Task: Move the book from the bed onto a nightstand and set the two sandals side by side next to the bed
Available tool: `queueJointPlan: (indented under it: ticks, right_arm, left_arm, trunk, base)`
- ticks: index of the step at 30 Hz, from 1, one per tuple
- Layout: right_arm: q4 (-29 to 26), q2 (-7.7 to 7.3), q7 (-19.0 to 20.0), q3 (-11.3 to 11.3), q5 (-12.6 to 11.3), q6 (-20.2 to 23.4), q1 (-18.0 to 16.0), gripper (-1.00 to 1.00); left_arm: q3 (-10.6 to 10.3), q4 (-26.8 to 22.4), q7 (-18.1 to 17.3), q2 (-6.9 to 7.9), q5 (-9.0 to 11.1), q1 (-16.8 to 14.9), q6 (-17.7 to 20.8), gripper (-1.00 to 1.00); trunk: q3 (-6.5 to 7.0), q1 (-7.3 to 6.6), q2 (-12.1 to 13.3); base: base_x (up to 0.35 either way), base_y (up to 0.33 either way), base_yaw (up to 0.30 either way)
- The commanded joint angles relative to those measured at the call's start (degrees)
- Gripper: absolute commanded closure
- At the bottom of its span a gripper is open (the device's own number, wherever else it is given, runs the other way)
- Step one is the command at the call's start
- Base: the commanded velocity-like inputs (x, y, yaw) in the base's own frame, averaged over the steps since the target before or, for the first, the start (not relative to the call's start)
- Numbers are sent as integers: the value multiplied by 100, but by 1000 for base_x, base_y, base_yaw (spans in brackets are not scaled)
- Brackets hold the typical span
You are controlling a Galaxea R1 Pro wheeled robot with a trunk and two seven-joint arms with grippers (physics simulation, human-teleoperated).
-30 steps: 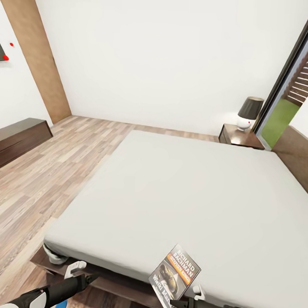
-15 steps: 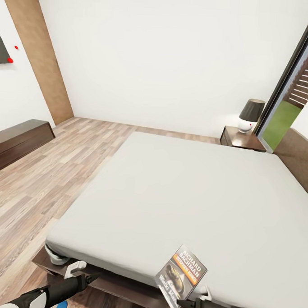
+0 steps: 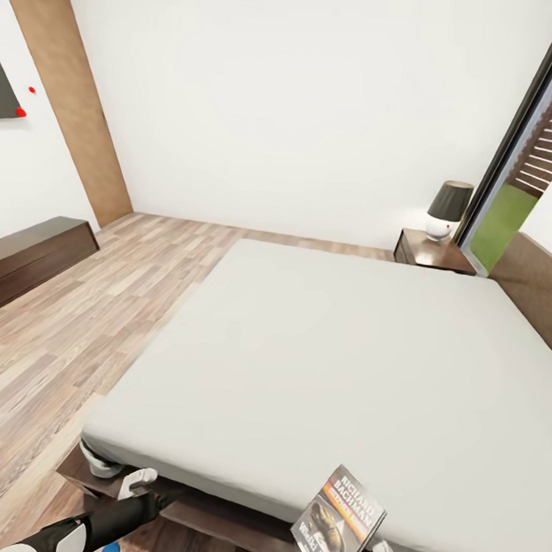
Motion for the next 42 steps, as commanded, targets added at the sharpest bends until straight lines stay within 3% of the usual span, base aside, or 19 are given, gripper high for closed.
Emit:
queueJointPlan:
  ticks: [1,4,9,25,35,42]
  right_arm:
    - [5,-6,4,45,-58,-97,-2,100]
    - [16,-5,-23,45,-53,-409,-1,100]
    - [22,-4,-43,46,-50,-520,-1,100]
    - [25,-4,-46,46,-49,-536,-1,100]
    - [28,-4,-35,46,-49,-533,-1,100]
    - [28,-4,-39,46,-49,-536,-1,100]
  left_arm:
    - [-39,0,-18,-9,52,-3,25,-100]
    - [-39,0,-15,-91,52,43,19,-100]
    - [-36,1,-9,-176,52,100,-101,-100]
    - [-32,1,-8,-190,59,169,-257,-100]
    - [-32,1,-7,-190,59,173,-266,-100]
    - [-31,-5,0,-181,54,178,-505,-100]
  trunk:
    - [4,0,-4]
    - [31,0,-4]
    - [78,0,-4]
    - [147,0,-4]
    - [157,0,-4]
    - [157,0,-4]
  base:
    - [0,0,0]
    - [0,0,0]
    - [0,0,0]
    - [0,0,10]
    - [0,0,249]
    - [0,0,291]
